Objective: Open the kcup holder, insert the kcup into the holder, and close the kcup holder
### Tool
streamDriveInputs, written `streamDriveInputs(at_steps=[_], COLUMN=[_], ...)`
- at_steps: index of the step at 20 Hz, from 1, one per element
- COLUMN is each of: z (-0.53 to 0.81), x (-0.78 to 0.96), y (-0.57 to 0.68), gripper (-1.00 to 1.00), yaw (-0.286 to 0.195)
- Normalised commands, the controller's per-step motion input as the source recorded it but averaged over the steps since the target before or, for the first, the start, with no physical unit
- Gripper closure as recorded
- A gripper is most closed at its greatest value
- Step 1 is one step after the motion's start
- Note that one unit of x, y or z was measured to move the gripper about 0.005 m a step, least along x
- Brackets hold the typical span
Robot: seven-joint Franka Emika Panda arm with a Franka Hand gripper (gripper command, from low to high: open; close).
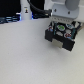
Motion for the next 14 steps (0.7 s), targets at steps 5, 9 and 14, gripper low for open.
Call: streamDriveInputs(at_steps=[5,9,14], z=[-0.31,-0.28,-0.13], x=[-0.09,-0.38,-0.26], y=[-0.06,0.13,0.3], gripper=[-1.0,-1.0,-1.0], yaw=[0.114,0.206,0.173])
